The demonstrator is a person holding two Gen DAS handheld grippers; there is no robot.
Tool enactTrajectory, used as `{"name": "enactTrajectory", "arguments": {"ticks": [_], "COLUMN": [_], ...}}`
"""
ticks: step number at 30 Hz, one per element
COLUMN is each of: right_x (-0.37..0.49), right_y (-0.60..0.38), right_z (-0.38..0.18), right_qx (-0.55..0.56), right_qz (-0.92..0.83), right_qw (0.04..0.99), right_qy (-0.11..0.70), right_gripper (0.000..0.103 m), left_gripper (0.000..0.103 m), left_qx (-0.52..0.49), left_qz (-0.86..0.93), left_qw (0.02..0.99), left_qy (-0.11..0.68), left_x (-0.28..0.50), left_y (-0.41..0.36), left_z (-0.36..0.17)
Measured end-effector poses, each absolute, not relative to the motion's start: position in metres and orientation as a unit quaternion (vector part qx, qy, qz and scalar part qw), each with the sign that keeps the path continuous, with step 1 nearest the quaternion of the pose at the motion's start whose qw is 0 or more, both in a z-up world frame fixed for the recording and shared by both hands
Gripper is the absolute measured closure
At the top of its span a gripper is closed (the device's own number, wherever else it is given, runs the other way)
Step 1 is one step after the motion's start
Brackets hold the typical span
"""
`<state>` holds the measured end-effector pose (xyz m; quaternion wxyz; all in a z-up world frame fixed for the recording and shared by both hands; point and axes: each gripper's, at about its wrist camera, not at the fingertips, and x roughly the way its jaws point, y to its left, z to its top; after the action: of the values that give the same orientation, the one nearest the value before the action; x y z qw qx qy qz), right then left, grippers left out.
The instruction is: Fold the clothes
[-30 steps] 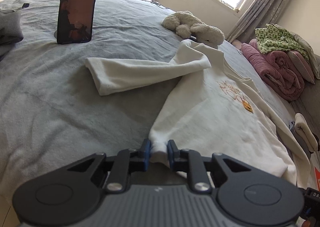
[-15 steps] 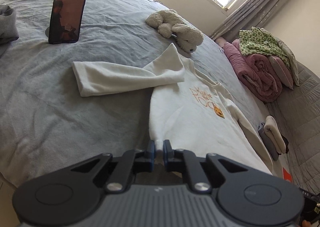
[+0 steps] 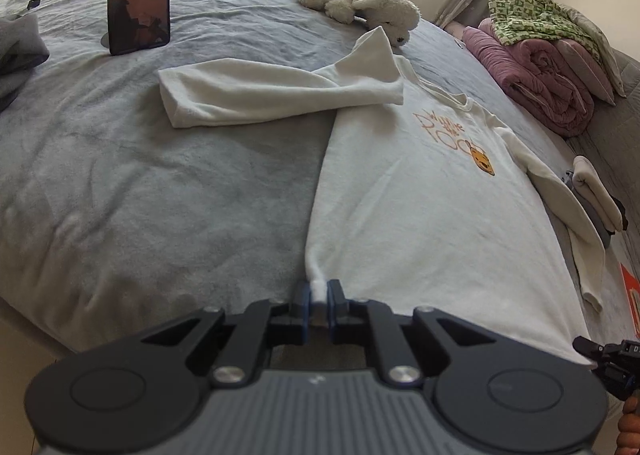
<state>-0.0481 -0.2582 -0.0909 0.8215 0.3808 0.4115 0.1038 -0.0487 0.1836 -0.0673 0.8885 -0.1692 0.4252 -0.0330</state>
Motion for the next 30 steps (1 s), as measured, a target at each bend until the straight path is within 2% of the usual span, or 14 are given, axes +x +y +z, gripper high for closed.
{"name": "enactTrajectory", "arguments": {"ticks": [3,5,8,9,11,16,20,24,27,30], "right_x": [-0.047,-0.048,-0.053,-0.054,-0.055,-0.051,-0.031,-0.002,0.024,0.028], "right_y": [-0.258,-0.260,-0.264,-0.265,-0.261,-0.238,-0.200,-0.153,-0.123,-0.097], "right_z": [-0.092,-0.090,-0.084,-0.081,-0.073,-0.057,-0.050,-0.056,-0.079,-0.103], "right_qx": [0.377,0.377,0.366,0.357,0.328,0.253,0.201,0.139,0.107,0.052], "right_qz": [0.100,0.097,0.083,0.075,0.055,0.021,0.028,0.044,0.032,-0.008], "right_qw": [0.826,0.830,0.843,0.850,0.869,0.905,0.926,0.948,0.947,0.956], "right_qy": [0.407,0.400,0.386,0.379,0.366,0.342,0.320,0.283,0.300,0.289], "right_gripper": [0.092,0.086,0.071,0.062,0.055,0.050,0.047,0.030,0.029,0.021], "left_gripper": [0.080,0.062,0.049,0.046,0.040,0.032,0.027,0.024,0.022,0.022], "left_qx": [-0.149,-0.124,-0.091,-0.086,-0.081,-0.070,-0.058,-0.048,-0.034,-0.013], "left_qz": [-0.030,-0.018,-0.001,-0.002,-0.009,-0.069,-0.126,-0.138,-0.164,-0.170], "left_qw": [0.898,0.909,0.929,0.933,0.942,0.956,0.956,0.948,0.956,0.961], "left_qy": [0.413,0.397,0.360,0.348,0.326,0.275,0.258,0.284,0.240,0.217], "left_x": [-0.051,-0.053,-0.055,-0.053,-0.049,-0.025,-0.002,0.005,-0.020,-0.041], "left_y": [0.182,0.182,0.180,0.179,0.175,0.147,0.120,0.121,0.130,0.131], "left_z": [-0.061,-0.055,-0.044,-0.040,-0.034,-0.036,-0.058,-0.094,-0.108,-0.112]}}
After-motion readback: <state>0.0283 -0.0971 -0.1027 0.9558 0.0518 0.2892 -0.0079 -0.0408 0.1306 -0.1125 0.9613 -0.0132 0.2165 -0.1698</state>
